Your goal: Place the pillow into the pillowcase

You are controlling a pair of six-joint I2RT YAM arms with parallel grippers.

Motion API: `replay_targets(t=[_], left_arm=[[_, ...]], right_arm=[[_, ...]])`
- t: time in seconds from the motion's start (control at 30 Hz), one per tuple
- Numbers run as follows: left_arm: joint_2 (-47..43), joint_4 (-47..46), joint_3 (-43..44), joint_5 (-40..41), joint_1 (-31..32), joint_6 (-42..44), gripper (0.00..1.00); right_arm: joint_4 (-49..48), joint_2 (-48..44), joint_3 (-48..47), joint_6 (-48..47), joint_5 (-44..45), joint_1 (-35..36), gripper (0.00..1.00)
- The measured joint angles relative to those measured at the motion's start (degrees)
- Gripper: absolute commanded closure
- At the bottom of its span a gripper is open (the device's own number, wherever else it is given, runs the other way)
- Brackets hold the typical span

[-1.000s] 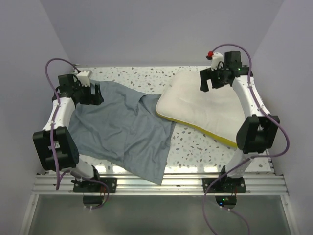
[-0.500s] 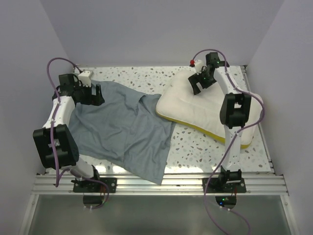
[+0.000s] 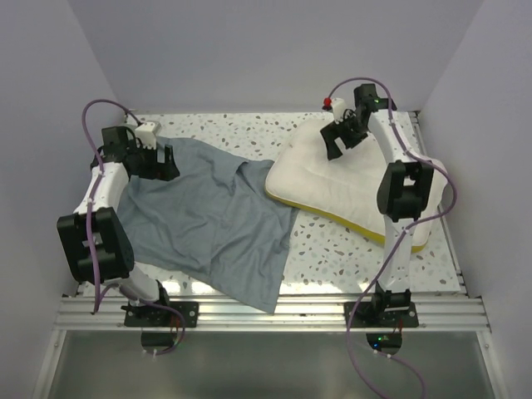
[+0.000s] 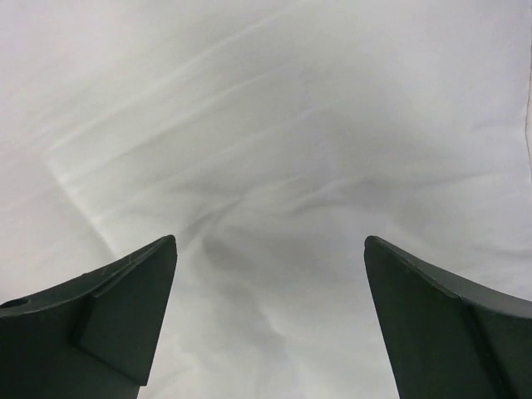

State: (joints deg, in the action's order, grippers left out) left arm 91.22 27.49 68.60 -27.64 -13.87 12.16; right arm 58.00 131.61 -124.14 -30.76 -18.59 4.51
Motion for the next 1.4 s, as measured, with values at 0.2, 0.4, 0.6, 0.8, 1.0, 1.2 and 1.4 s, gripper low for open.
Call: replay_targets(t=[0.2, 0.4, 0.6, 0.8, 1.0, 1.2, 1.4], left_arm=[[0.1, -0.2, 0.0, -0.8, 0.0, -0.2, 0.0], [0.1, -1.4, 0.0, -0.7, 0.0, -1.1, 0.0], [0.1, -1.7, 0.0, -0.7, 0.0, -1.3, 0.0], [0.1, -2.2, 0.0, -0.2, 1.6, -2.5, 0.0], [1.1, -7.6, -1.5, 5.5, 9.6, -5.4, 0.0], [9.2, -12.2, -1.5, 11.3, 18.6, -7.4, 0.08], [20.1, -14.9, 2.2, 18.4, 25.0, -9.9, 0.19]], right_arm=[[4.7, -3.5, -0.7, -4.5, -2.2, 1.6, 0.01], [6.0, -0.6, -0.3, -7.9, -0.7, 3.1, 0.01], [2.4, 4.9, 2.1, -9.0, 3.2, 4.2, 0.09], [-1.5, 0.3, 9.1, -9.5, 4.3, 5.2, 1.0], [-0.9, -5.6, 12.6, -6.3, 1.1, 4.7, 1.0], [3.3, -14.8, 14.4, -5.5, -2.3, 4.3, 1.0], [4.2, -28.0, 22.4, -5.7, -3.6, 4.0, 1.0]])
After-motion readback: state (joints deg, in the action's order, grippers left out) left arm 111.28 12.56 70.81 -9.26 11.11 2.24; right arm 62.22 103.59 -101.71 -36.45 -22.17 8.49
